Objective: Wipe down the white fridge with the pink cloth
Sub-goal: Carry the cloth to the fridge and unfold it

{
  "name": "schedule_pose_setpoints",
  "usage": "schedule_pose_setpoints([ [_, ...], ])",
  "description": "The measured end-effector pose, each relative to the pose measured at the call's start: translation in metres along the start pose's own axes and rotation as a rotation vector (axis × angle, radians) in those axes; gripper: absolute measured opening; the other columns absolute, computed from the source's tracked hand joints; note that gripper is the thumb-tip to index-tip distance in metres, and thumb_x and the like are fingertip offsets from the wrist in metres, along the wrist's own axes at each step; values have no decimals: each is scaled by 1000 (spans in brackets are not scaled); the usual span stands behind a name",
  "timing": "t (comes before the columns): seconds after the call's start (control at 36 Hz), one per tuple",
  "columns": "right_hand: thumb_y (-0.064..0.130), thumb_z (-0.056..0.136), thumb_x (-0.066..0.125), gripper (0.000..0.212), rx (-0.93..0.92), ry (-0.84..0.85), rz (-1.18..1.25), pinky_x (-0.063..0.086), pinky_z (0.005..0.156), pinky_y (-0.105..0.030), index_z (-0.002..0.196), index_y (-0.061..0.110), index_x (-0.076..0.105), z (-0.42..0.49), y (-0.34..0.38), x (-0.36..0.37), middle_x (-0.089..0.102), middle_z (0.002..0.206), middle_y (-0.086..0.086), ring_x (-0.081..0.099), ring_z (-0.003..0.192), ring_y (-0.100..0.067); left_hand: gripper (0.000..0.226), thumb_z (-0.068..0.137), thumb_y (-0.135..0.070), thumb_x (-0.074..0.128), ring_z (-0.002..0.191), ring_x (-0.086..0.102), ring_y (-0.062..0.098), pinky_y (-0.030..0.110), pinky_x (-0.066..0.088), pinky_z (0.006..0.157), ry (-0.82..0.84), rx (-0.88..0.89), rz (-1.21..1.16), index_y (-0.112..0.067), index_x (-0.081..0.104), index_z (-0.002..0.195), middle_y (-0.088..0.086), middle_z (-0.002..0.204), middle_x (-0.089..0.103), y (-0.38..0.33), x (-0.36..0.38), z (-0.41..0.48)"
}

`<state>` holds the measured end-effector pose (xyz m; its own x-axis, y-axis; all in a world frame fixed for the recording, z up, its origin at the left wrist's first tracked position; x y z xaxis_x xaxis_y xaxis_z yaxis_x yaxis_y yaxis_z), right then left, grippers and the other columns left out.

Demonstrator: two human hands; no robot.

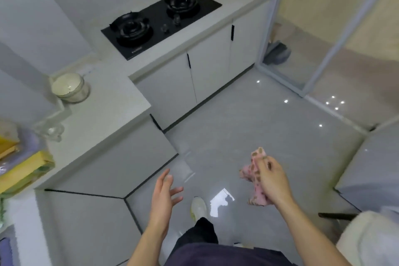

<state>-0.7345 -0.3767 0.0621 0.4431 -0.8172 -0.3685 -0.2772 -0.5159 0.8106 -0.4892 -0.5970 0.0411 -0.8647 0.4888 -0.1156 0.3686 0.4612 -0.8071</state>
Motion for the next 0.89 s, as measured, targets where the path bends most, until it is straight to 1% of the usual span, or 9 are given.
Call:
schedule_pose_setpoints([
  [0.06, 43, 109, 48, 46, 23, -59, 18, 38, 46, -12, 79, 9, 55, 12, 11, 1, 63, 68, 3, 63, 61, -6, 31, 110, -35, 48, 112, 69, 26, 47, 56, 102, 82, 21, 59, -38, 53, 141, -7, 123, 63, -20, 14, 20],
  [0.11, 41, 109, 49, 43, 46, -99, 51, 39, 45, -12, 80, 10, 54, 23, 21, 4, 64, 69, 3, 61, 53, 4, 31, 110, -35, 48, 112, 69, 23, 47, 56, 103, 141, 52, 112, -42, 52, 140, -9, 123, 63, -38, 25, 43],
  [0.14, 40, 109, 50, 41, 56, -108, 62, 42, 49, -16, 83, 9, 56, 28, 25, 7, 67, 73, 2, 62, 57, 5, 30, 110, -35, 48, 112, 69, 22, 46, 56, 102, 165, 61, 133, -42, 53, 139, -9, 125, 62, -46, 29, 55],
  [0.22, 37, 107, 53, 34, 60, -127, 80, 44, 62, -27, 91, 9, 62, 45, 40, 10, 69, 83, 2, 67, 79, -11, 23, 110, -34, 49, 111, 68, 24, 44, 56, 98, 217, 89, 177, -43, 58, 129, -4, 128, 63, -68, 45, 92],
  [0.28, 39, 106, 55, 33, 63, -141, 89, 46, 65, -29, 86, 14, 61, 57, 48, 11, 68, 82, 3, 66, 80, -16, 21, 109, -36, 51, 111, 68, 25, 45, 56, 97, 248, 99, 209, -45, 61, 126, -1, 131, 63, -80, 55, 117],
  [0.39, 42, 104, 57, 35, 100, -191, 127, 57, 80, -38, 97, 8, 64, 77, 59, -1, 73, 95, -8, 71, 91, -23, 23, 107, -36, 54, 107, 70, 24, 43, 57, 93, 320, 76, 264, -46, 65, 125, 8, 133, 64, -106, 86, 156],
  [0.5, 33, 104, 56, 30, 120, -247, 168, 49, 69, -34, 86, 8, 56, 99, 64, -24, 60, 80, -7, 59, 74, -19, 25, 107, -32, 55, 107, 71, 26, 45, 58, 93, 388, 74, 291, -42, 65, 128, 2, 133, 63, -134, 135, 183],
  [0.75, 22, 99, 58, 20, 214, -359, 220, 43, 65, -35, 85, 8, 55, 186, 67, -86, 57, 80, -6, 53, 73, -20, 29, 110, -34, 49, 113, 69, 23, 43, 57, 99, 514, 110, 356, -40, 57, 137, -4, 132, 62, -186, 268, 215],
  [0.89, 15, 102, 58, 35, 212, -356, 193, 29, 59, -32, 74, 16, 36, 245, 85, -124, 37, 70, 1, 35, 63, -16, 26, 109, -32, 50, 113, 69, 22, 44, 57, 101, 531, 115, 375, -38, 61, 132, -5, 131, 62, -211, 339, 227],
])
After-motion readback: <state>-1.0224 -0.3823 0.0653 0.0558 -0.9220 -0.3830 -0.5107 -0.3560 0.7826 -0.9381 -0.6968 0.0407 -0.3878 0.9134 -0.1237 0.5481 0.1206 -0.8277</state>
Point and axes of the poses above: each hand's wrist, its own z-axis towards the middle knuckle, its own x-axis out of the palm, y = z × x, the point moved 8 cm from there along z, towards the middle knuckle
